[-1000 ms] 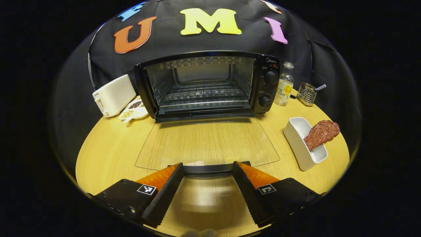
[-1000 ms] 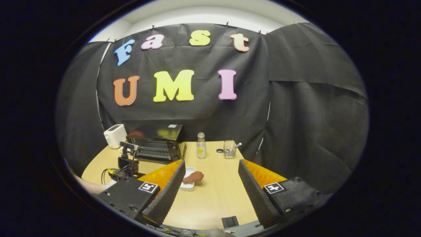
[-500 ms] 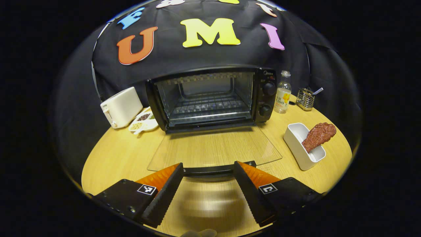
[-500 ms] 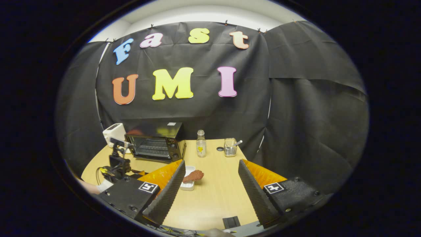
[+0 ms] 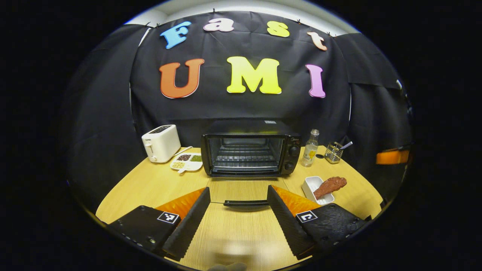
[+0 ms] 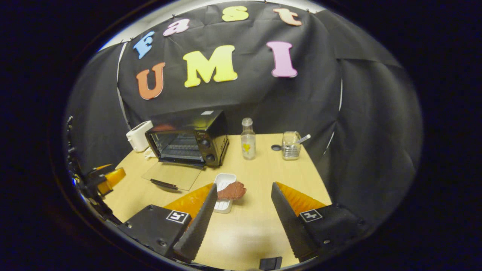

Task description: Open the electric oven with the left hand, put the food in, and close the electric oven.

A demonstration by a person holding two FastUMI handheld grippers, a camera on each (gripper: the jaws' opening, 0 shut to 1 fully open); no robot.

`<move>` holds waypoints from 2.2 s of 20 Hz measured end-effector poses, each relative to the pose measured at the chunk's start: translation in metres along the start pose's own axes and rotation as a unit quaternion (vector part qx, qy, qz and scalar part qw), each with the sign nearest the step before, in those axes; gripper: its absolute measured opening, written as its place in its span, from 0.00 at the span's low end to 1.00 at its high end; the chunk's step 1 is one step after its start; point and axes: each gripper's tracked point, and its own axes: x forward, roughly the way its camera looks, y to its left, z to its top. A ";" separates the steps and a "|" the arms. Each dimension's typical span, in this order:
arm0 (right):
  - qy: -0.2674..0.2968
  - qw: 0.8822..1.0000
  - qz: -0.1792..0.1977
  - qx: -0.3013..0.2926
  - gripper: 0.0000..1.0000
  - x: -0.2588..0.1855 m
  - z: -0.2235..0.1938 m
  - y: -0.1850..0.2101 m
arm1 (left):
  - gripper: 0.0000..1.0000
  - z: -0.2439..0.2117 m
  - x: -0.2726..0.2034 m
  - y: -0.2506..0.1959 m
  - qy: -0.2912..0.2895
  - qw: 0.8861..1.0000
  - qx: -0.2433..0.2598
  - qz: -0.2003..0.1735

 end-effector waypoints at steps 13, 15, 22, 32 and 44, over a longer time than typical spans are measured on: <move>0.188 0.954 0.155 0.173 0.30 0.134 -0.057 0.008 | 0.97 0.028 -0.084 0.011 0.013 0.986 -0.006 0.166; 0.200 0.945 0.173 0.193 0.23 0.135 -0.057 0.011 | 0.97 0.027 -0.091 0.011 0.015 0.984 -0.011 0.177; 0.197 0.949 0.179 0.168 0.14 0.129 -0.035 0.020 | 0.97 0.024 -0.088 0.024 0.010 0.983 -0.032 0.182; 0.092 0.963 0.155 0.201 0.15 0.102 0.037 0.091 | 0.97 0.025 -0.066 0.066 0.006 0.994 -0.011 0.109; 0.026 0.908 0.189 0.374 0.15 0.186 0.042 0.246 | 0.97 0.035 -0.084 0.135 0.008 0.995 0.033 0.095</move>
